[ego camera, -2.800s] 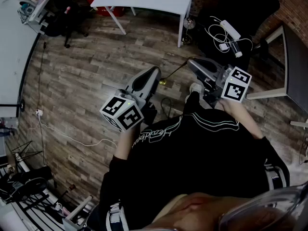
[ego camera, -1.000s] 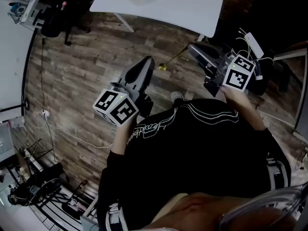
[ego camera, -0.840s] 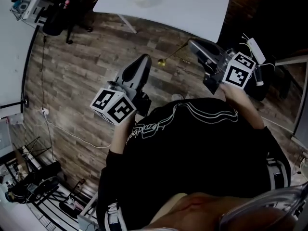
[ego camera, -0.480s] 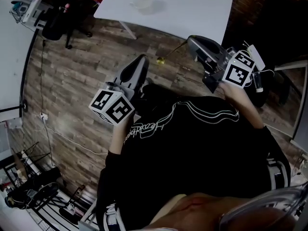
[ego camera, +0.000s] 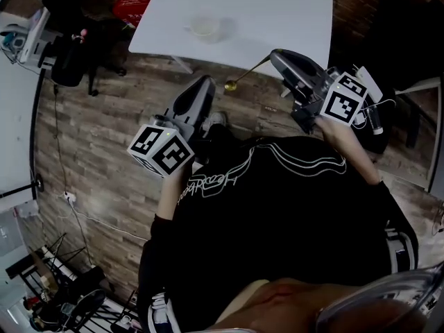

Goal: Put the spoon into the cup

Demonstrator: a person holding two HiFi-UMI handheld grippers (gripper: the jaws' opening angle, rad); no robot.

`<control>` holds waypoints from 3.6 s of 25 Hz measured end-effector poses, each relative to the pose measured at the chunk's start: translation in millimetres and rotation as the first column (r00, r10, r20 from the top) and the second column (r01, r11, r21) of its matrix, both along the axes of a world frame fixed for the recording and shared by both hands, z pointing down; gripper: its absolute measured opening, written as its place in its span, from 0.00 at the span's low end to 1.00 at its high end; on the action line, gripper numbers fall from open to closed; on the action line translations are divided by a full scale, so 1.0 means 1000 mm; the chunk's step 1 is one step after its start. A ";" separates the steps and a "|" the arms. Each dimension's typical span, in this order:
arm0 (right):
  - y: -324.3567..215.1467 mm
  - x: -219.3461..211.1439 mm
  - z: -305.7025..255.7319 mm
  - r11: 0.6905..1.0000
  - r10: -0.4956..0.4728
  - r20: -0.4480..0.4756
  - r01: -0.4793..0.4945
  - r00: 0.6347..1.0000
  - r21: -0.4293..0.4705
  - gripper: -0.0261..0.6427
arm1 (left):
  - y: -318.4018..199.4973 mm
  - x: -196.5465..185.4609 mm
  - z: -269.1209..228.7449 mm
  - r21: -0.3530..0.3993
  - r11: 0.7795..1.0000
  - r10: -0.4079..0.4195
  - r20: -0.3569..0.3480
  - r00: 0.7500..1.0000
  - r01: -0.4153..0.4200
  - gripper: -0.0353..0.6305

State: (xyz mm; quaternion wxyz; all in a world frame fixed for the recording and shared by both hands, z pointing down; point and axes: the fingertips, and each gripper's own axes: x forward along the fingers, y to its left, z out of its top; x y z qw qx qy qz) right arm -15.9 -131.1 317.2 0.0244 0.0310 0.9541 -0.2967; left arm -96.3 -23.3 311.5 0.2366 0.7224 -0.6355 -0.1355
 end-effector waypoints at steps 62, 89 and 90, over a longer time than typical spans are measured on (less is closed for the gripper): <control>-0.157 -0.213 0.172 0.830 0.476 -0.319 -0.538 0.820 -0.145 0.04 | -0.190 -0.266 0.134 -0.267 0.872 0.373 -0.178 0.911 -0.409 0.06; -0.156 -0.205 0.171 0.890 0.435 -0.333 -0.456 0.836 0.018 0.17 | -0.185 -0.256 0.126 -0.240 0.885 0.372 -0.146 0.917 -0.398 0.06; -0.157 -0.200 0.166 0.889 0.443 -0.335 -0.455 0.832 0.046 0.17 | -0.183 -0.252 0.123 -0.233 0.886 0.380 -0.130 0.916 -0.401 0.06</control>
